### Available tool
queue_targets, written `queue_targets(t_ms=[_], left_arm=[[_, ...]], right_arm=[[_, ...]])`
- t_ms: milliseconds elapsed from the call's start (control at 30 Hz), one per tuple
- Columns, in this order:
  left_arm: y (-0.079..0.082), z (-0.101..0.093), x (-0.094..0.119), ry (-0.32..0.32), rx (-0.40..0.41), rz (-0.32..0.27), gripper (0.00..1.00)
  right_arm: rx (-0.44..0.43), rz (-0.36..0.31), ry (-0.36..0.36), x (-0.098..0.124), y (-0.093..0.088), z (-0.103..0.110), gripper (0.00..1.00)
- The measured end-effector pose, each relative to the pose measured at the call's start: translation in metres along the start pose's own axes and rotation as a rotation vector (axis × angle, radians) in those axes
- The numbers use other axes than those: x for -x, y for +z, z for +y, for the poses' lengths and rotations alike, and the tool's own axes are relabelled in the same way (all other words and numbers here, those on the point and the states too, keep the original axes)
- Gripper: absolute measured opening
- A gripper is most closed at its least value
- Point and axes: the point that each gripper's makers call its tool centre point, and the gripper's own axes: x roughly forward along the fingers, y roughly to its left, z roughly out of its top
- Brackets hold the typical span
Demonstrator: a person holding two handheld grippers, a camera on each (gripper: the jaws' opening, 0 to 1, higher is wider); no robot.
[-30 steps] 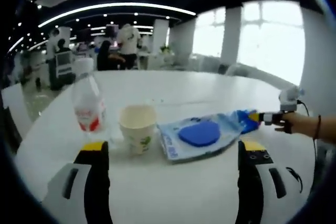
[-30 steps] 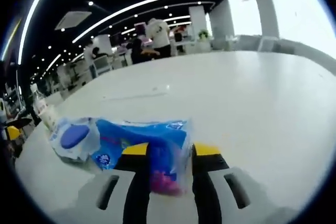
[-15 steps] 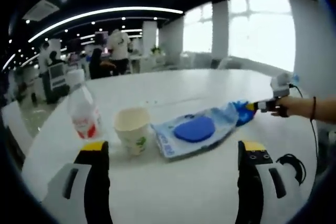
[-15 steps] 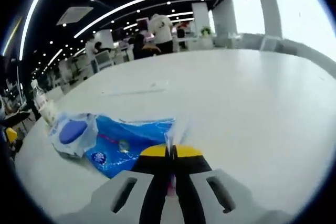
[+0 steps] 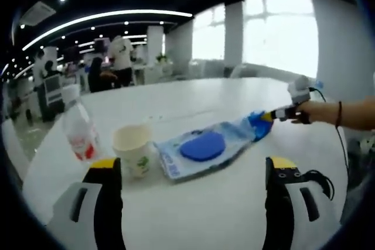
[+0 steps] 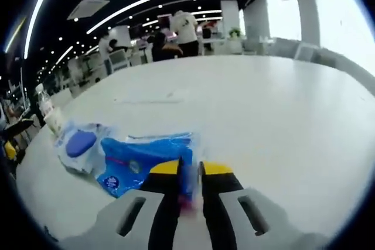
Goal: Arrange the tabletop items into an orderly group along one side of the table until the central work area is clear of visible clutter.
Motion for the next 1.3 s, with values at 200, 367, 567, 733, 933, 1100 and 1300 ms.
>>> queue_targets(t_ms=[200, 367, 567, 733, 933, 1100, 1300], left_arm=[[0.002, -0.009, 0.0, -0.024, -0.002, 0.003, 0.99], [0.001, -0.016, 0.0, -0.043, 0.004, 0.013, 0.99], [-0.001, -0.032, -0.001, -0.084, 0.005, 0.033, 0.99], [-0.001, -0.048, -0.002, -0.123, -0.003, 0.031, 0.99], [-0.005, -0.073, -0.003, -0.197, -0.013, 0.052, 0.99], [-0.015, -0.094, -0.003, -0.259, -0.027, 0.09, 0.99], [-0.028, -0.118, 0.001, -0.328, -0.054, 0.132, 0.99]], right_arm=[[0.012, 0.045, -0.06, 0.007, -0.002, -0.005, 0.33], [-0.041, 0.057, -0.08, 0.02, 0.0, -0.005, 0.47], [-0.028, 0.073, -0.074, 0.041, 0.001, 0.006, 0.57], [-0.017, 0.068, -0.011, 0.06, -0.001, 0.03, 0.62], [0.015, 0.079, 0.066, 0.083, -0.003, 0.056, 0.67], [-0.011, 0.144, 0.164, 0.102, -0.02, 0.081, 0.72], [0.044, 0.217, 0.206, 0.124, -0.05, 0.102, 0.75]])
